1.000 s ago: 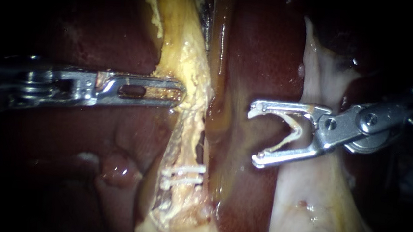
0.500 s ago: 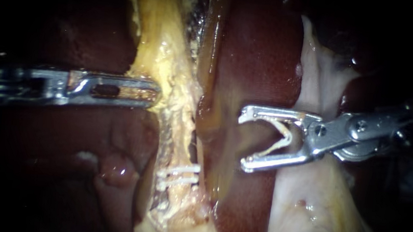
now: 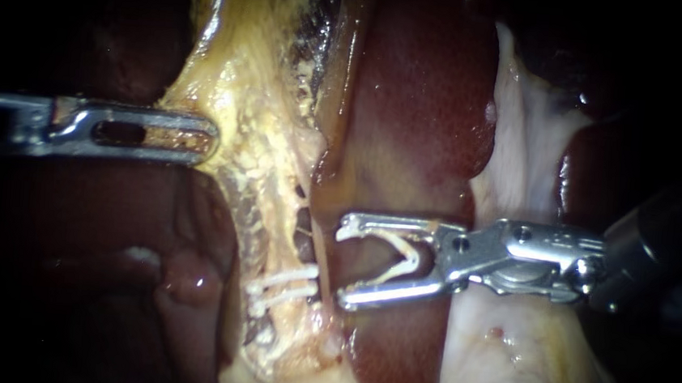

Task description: Clipping third clip left tube

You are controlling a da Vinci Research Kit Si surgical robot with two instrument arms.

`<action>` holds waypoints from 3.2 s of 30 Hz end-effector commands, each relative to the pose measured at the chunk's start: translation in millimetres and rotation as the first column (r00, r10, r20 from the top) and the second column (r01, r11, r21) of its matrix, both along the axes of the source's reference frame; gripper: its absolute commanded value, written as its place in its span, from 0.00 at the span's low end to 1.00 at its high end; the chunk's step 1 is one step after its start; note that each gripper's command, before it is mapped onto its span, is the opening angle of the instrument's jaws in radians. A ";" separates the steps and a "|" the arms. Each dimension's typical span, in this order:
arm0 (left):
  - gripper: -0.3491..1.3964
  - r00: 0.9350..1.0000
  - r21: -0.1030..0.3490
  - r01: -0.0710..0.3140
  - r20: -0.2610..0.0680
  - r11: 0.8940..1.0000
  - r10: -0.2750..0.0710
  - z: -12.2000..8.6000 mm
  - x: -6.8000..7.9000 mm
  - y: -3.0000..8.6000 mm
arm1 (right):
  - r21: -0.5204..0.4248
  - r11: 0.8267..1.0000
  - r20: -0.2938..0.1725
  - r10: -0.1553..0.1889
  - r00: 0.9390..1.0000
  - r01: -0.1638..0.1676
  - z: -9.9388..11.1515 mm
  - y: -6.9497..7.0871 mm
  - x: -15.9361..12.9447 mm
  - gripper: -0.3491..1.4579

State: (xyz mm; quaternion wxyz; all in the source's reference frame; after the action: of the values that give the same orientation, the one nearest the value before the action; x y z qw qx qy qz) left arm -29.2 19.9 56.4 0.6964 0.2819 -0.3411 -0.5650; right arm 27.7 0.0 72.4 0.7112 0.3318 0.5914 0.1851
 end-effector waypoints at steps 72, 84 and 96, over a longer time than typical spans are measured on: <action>0.00 1.000 -0.011 0.011 0.000 1.000 -0.011 0.0 1.9 1.0 | 0.280 0.914 -0.313 -0.201 0.928 0.292 4.7 0.4 11.4 0.50; 0.00 1.000 -0.019 0.004 -0.008 1.000 -0.005 2.9 2.3 0.9 | 0.363 0.873 -0.371 -0.186 0.910 0.327 4.6 0.6 12.5 0.49; 0.00 1.000 -0.019 0.006 -0.008 1.000 -0.006 2.8 2.1 0.9 | 0.481 0.836 -0.301 -0.126 0.945 0.265 4.7 1.5 14.2 0.47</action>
State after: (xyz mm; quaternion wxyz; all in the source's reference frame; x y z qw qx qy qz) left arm -27.1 20.8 59.2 0.6990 0.2722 -0.3444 -0.5646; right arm 42.0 1.5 77.2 0.5269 0.5940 0.5653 0.2236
